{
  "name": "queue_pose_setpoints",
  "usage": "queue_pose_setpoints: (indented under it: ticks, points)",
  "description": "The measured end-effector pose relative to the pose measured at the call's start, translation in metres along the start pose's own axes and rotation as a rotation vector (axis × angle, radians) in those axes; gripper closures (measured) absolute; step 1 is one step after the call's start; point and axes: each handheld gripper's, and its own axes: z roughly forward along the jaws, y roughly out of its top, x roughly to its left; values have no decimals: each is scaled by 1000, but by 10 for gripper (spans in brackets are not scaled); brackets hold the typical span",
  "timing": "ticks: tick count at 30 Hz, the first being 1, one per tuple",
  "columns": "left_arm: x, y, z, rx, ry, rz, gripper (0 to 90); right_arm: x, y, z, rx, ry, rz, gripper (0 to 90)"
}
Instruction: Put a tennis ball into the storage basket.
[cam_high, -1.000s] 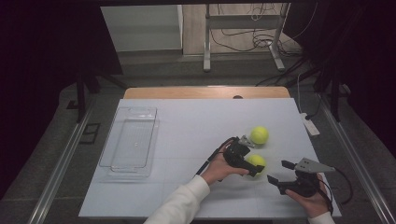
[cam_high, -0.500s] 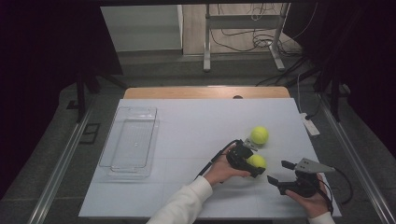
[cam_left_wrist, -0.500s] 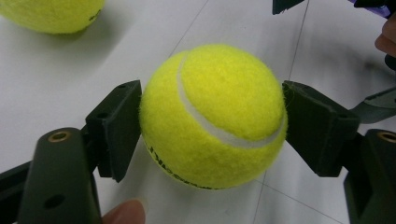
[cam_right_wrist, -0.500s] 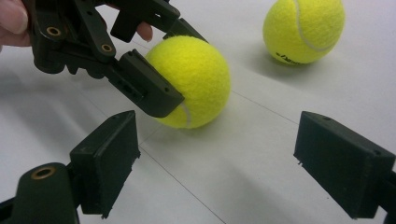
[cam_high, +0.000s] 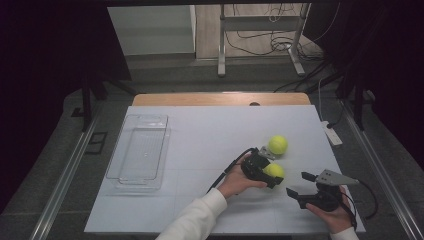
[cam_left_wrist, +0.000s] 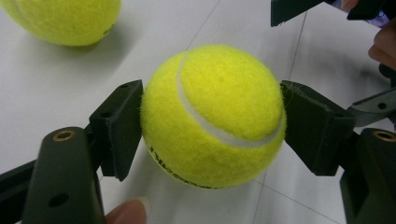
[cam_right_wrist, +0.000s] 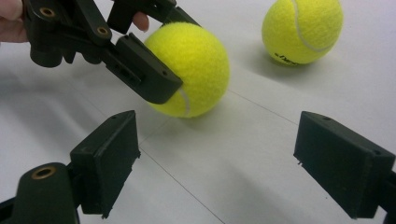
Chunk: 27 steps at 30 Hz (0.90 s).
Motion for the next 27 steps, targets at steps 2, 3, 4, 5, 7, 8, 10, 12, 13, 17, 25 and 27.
queue_pose_setpoints:
  ticks: [2, 3, 4, 5, 7, 8, 10, 12, 13, 17, 25, 27]
  points:
    - [0, 0, -1, -2, 2, 3, 266, 0, 0, 0, -1, -1, -1, 141]
    - [0, 0, -2, -7, 1, 2, 266, 0, 0, 0, -1, -1, -1, 141]
    - [0, 0, -4, -9, 1, 2, 266, 0, 0, 0, -1, -1, -1, 140]
    - [0, 0, -5, -11, 4, 4, 266, 0, 0, 0, -1, -1, -1, 141]
    - [0, 0, -8, -19, 8, 4, 266, 0, 0, 0, -1, -1, -1, 141]
    - [1, 0, -10, -25, 11, 3, 266, 0, 0, 0, -1, -1, -2, 141]
    - [2, -1, -15, -34, 18, 6, 265, 0, 0, 0, -1, -1, -1, 141]
    - [2, -1, -16, -40, 22, -1, 266, 0, 0, 0, -1, -1, -1, 141]
    - [4, -2, -20, -47, 29, 3, 266, 0, 0, 0, 3, -2, 0, 141]
    - [4, -3, -26, -58, 37, 2, 265, 0, 0, 0, 5, -6, -3, 141]
    - [5, -6, -37, -84, 46, -1, 265, 0, 0, 1, 5, -4, -1, 141]
    - [5, -6, -40, -88, 49, 1, 265, 0, 0, 1, 5, -4, -1, 141]
